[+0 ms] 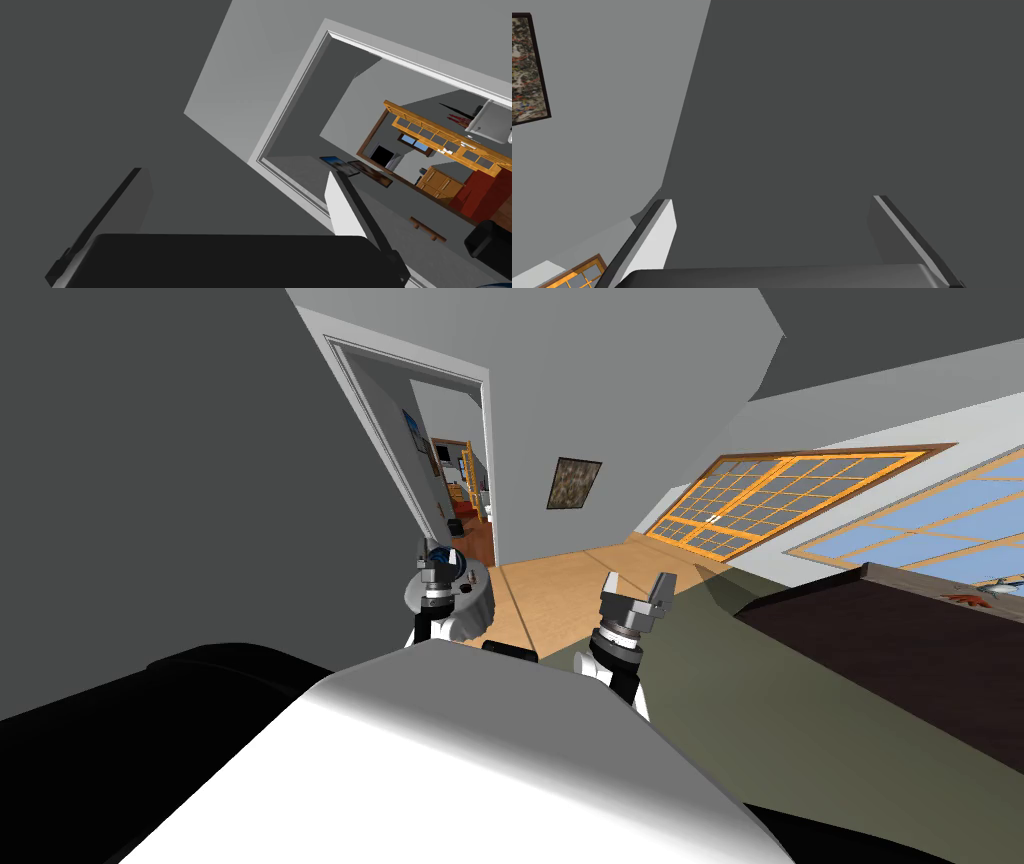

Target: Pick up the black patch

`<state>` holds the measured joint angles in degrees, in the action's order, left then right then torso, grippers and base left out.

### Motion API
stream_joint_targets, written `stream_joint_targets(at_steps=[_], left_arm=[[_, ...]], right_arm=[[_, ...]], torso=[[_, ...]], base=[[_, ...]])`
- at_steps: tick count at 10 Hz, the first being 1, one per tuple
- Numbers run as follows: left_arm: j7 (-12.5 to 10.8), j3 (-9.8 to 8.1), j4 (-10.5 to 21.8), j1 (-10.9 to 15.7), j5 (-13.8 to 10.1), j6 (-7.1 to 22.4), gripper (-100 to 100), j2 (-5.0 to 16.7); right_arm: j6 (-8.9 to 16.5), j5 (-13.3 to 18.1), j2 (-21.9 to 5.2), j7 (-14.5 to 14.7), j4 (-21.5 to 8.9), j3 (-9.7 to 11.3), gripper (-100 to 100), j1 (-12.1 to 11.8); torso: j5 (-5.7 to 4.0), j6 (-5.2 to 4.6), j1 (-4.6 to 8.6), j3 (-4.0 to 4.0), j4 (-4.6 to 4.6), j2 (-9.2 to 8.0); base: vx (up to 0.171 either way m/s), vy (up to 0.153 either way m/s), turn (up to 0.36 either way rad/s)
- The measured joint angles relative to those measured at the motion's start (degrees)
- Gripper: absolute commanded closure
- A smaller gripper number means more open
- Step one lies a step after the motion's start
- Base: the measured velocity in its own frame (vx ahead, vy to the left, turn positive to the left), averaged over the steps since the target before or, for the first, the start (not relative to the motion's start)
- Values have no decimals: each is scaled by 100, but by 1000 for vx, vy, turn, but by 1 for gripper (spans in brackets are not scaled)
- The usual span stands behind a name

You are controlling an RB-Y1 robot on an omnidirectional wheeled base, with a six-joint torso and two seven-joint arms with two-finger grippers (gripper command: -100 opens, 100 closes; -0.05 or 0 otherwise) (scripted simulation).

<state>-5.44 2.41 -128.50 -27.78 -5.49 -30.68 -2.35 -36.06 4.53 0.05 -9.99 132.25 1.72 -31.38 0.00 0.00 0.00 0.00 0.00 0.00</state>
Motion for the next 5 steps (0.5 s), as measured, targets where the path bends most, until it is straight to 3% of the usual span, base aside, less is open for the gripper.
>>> stream_joint_targets(at_steps=[5], left_arm=[[-243, -197, 240, 75, -303, 497, -100, 770]], right_arm=[[0, 0, 0, 0, 0, 0, 0, 0]], torso=[[-1, -1, 6, -10, -4, 18]], base=[[33, -18, -52]])
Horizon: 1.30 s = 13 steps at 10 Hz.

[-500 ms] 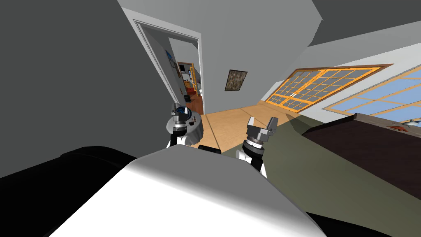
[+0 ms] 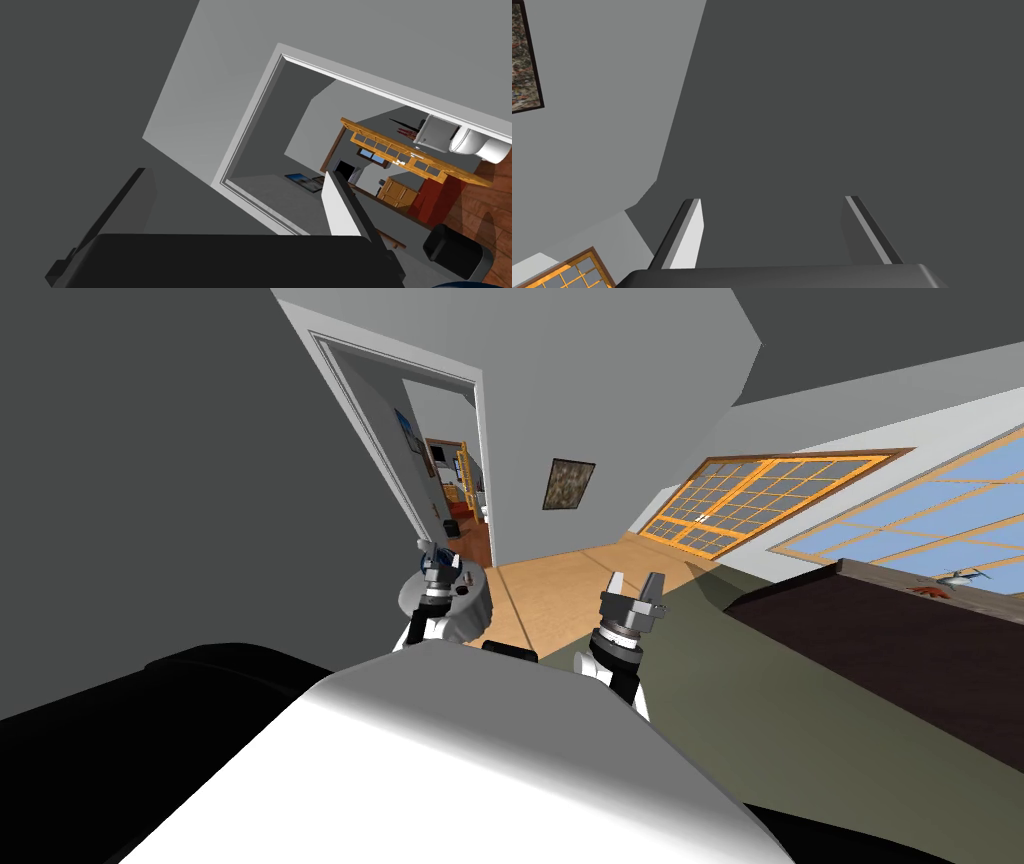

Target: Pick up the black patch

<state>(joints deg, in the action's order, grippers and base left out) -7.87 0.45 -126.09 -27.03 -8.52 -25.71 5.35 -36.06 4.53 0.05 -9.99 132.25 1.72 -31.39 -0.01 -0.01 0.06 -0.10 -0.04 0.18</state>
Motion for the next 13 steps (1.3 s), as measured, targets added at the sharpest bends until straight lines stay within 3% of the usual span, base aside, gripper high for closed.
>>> stream_joint_targets(at_steps=[5, 13], left_arm=[[-318, -259, 140, 87, -380, 704, -100, 401], [-819, -625, 401, 146, -986, 1768, -100, 750]], right_arm=[[0, 0, 0, 0, 0, 0, 0, 0], [0, 0, 0, 0, 0, 0, 0, 0]], torso=[[0, 0, 0, 1, 0, -2], [0, 1, -2, 1, 0, -1]], base=[[37, -18, -52], [40, -18, -59]])
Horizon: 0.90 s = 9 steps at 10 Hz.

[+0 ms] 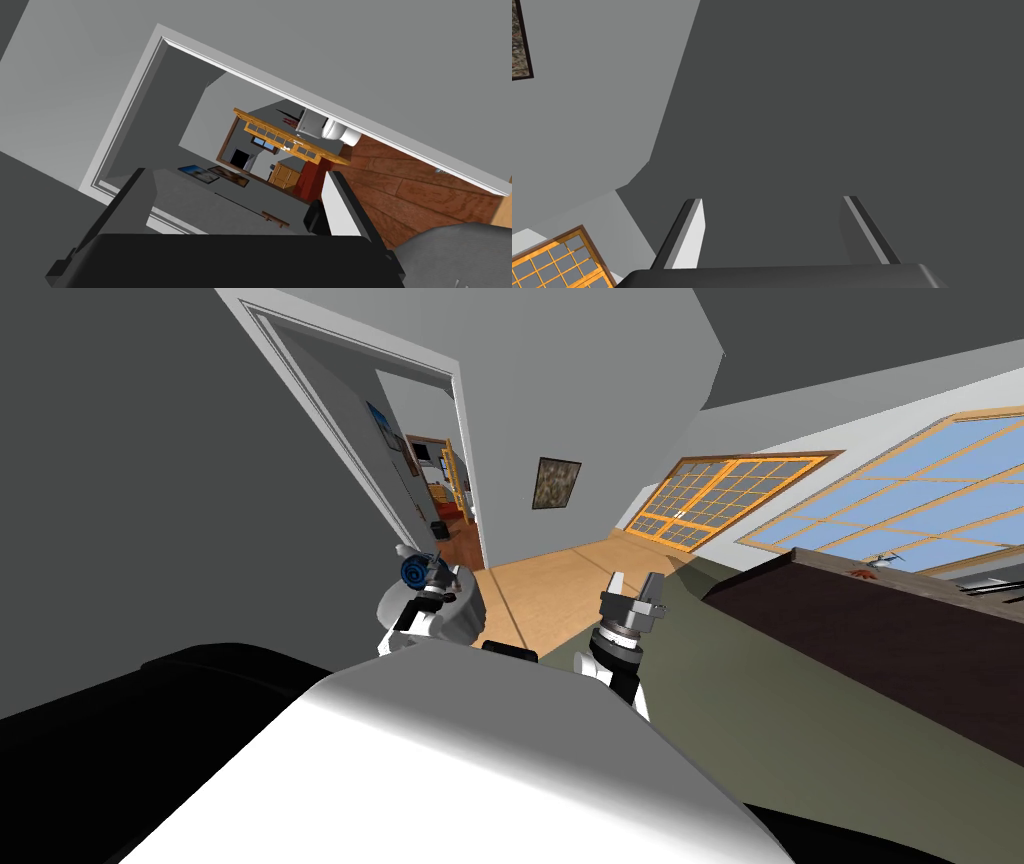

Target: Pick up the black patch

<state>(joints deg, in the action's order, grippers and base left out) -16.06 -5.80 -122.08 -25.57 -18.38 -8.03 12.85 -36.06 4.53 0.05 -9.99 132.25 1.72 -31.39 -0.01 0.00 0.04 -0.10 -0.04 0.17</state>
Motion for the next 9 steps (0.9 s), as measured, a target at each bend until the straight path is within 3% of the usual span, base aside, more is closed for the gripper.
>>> stream_joint_targets(at_steps=[6, 9], left_arm=[[-426, -374, 336, 158, -557, 917, -100, 273], [-578, -509, 427, 185, -770, 1435, -100, 299]], right_arm=[[0, 0, 0, 0, 0, 0, 0, 0], [0, 0, 0, 0, 0, 0, 0, 0]], torso=[[0, 0, 1, 0, 0, 0], [-1, 2, 3, 1, 0, -2]], base=[[44, -15, -69], [43, -16, -84]])
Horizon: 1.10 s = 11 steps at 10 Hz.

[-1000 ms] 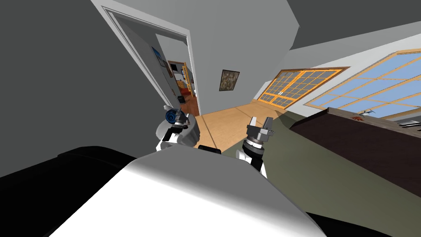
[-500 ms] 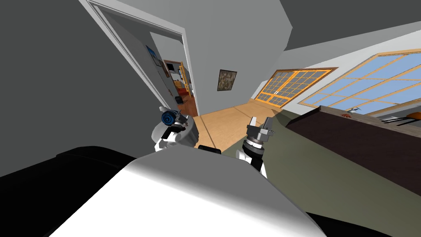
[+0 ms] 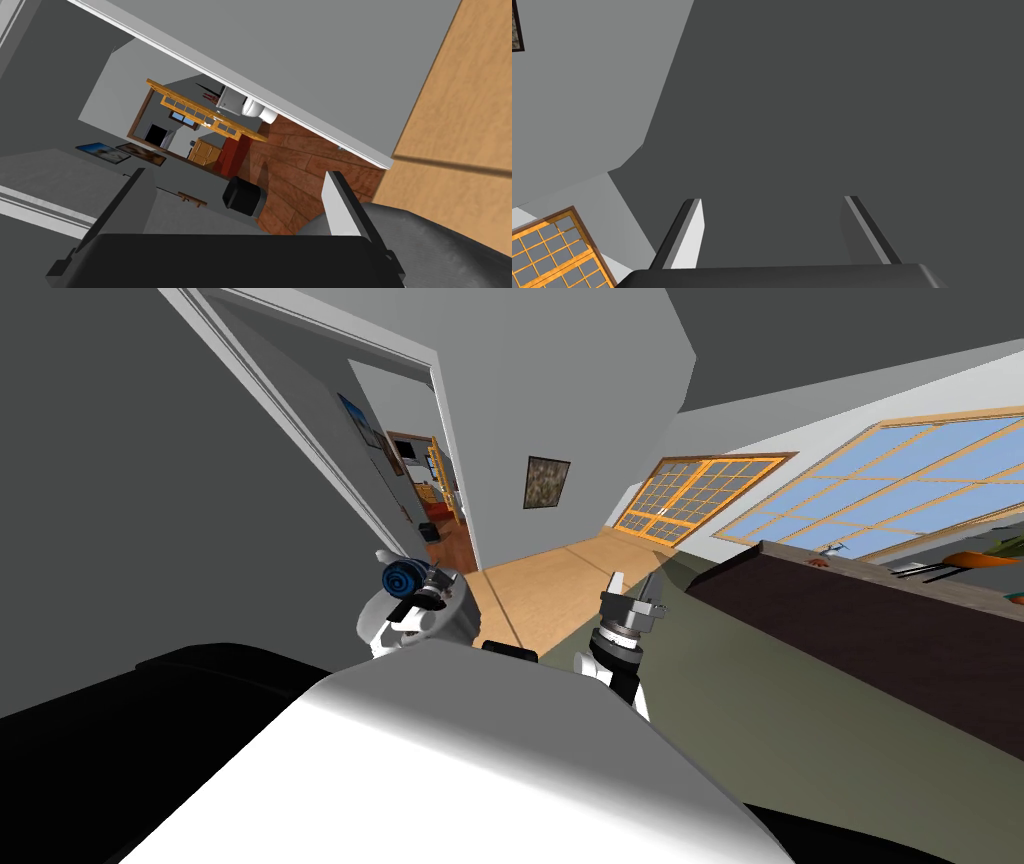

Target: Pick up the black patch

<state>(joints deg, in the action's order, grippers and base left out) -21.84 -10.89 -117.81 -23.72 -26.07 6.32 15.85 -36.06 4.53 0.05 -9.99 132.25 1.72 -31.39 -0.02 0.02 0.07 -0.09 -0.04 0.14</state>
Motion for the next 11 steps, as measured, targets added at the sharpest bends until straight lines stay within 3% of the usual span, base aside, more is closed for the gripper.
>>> stream_joint_targets(at_steps=[3, 7, 10, 11], left_arm=[[-183, -176, 252, 44, -312, 475, -100, 148], [-322, -343, 377, 49, -553, 1067, -100, 244], [-472, -563, 506, -8, -868, 1615, -100, 415], [-482, -563, 607, -49, -961, 1724, -100, 461]], right_arm=[[0, 0, 0, 0, 0, 0, 0, 0], [0, 0, 0, 0, 0, 0, 0, 0], [0, 0, 0, 0, 0, 0, 0, 0], [0, 0, 0, 0, 0, 0, 0, 0]], torso=[[1, -1, -5, -1, 0, 1], [1, 0, -5, 4, 2, -7], [1, -1, -6, 2, 1, -3], [2, 2, -7, 3, 1, -6]], base=[[39, -2, -78], [23, -1, -77], [32, 3, -80], [8, 3, 11]])
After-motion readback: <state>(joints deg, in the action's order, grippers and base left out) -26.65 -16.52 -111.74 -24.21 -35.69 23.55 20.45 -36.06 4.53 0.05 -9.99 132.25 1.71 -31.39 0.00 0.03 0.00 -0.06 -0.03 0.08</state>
